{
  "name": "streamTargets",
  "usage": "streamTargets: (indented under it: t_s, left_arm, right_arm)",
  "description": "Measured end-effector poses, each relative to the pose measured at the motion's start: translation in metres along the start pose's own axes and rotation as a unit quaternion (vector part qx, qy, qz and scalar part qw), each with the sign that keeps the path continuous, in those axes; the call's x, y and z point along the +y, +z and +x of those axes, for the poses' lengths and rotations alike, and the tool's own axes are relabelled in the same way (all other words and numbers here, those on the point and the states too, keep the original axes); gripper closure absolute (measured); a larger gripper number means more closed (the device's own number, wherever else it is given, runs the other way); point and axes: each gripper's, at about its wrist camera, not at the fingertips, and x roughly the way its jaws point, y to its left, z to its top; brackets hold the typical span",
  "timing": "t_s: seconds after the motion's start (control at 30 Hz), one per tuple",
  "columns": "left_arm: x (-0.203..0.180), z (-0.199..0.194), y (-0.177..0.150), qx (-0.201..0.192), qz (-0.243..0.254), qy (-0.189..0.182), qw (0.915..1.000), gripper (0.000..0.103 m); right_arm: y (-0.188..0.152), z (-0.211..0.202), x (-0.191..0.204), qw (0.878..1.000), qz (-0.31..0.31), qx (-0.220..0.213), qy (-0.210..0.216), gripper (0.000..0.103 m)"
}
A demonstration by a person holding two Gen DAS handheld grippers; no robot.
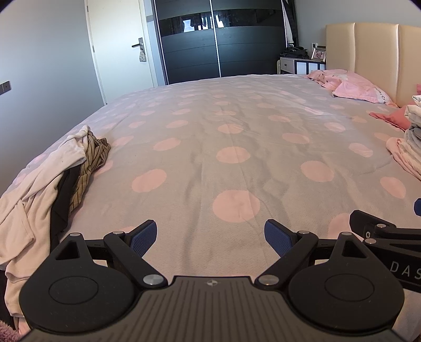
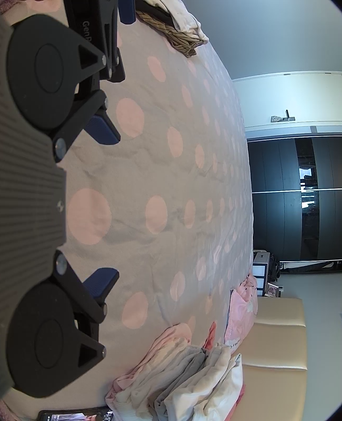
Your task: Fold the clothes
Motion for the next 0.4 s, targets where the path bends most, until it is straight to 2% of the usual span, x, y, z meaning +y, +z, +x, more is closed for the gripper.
streamTargets:
  t_s: [0.4]
  left_arm:
    - [0.003,0.0009,0.0006,-0.001,-0.004,-0.006,1.0,0.013]
  right_arm:
    - [-0.002,0.0003,0.0008,1.0,0.002,-0.001,-0.001,0.002]
